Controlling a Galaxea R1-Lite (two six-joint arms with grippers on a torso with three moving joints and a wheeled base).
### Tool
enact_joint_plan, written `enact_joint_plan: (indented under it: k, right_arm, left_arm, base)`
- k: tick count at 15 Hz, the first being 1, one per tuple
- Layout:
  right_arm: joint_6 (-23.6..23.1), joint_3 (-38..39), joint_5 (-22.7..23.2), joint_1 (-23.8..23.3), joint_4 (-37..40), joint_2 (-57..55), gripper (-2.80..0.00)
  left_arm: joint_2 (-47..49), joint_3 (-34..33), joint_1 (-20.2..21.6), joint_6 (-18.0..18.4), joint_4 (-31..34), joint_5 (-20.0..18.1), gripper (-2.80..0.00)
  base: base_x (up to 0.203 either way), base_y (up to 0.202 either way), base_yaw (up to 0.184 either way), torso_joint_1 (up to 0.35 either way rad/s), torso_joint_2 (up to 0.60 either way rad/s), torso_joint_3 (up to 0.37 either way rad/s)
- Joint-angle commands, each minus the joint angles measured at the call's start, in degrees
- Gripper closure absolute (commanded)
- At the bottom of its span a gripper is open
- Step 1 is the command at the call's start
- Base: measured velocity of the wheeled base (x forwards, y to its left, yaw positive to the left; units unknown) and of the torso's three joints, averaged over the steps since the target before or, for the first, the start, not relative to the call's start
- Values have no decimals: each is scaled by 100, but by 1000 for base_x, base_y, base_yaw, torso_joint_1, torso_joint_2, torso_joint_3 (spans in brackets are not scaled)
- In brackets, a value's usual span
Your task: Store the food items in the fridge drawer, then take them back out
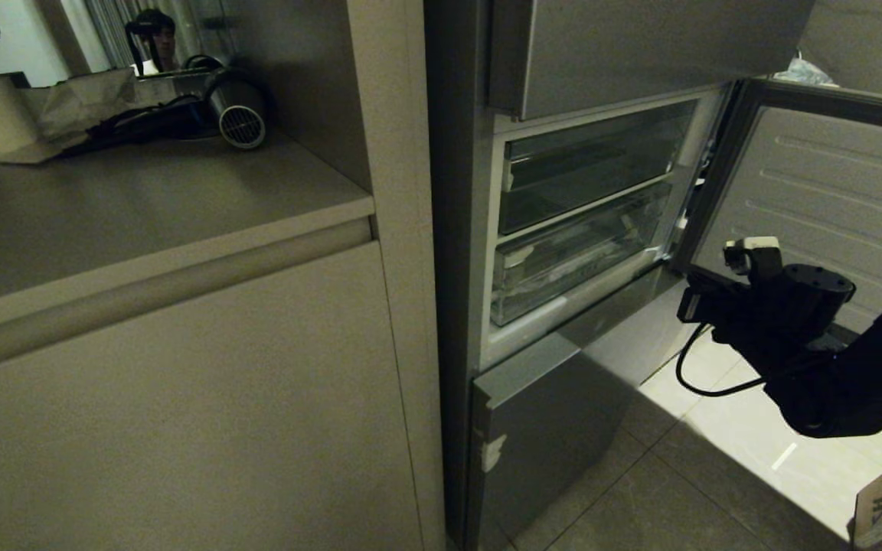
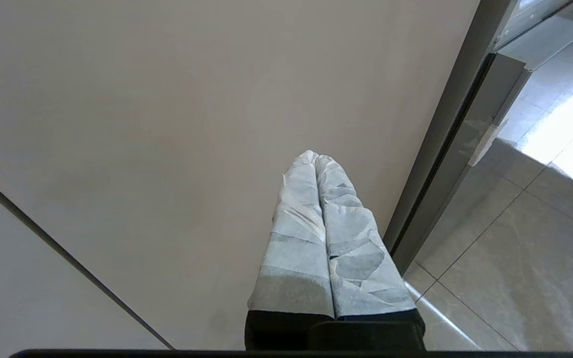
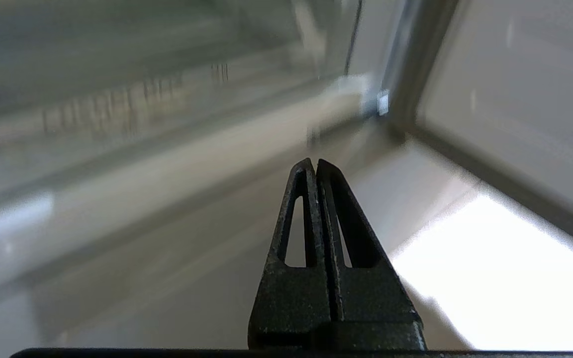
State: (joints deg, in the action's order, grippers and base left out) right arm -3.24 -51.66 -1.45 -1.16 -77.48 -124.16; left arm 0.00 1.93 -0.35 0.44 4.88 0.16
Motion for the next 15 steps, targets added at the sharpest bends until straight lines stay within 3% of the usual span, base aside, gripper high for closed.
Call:
enact_joint_plan:
  k: [1,15]
  right_arm:
    - [-9,-457,81,0,-227,-436,0]
    - [-282,-2267,-15,10,-128,-1242,0]
  left_arm:
    - [9,1,0,0,5,2,0]
    - [9,1,0,0,5,2,0]
  base:
    - [0,0,0,0,0,0]
    - [0,0,0,0,0,0]
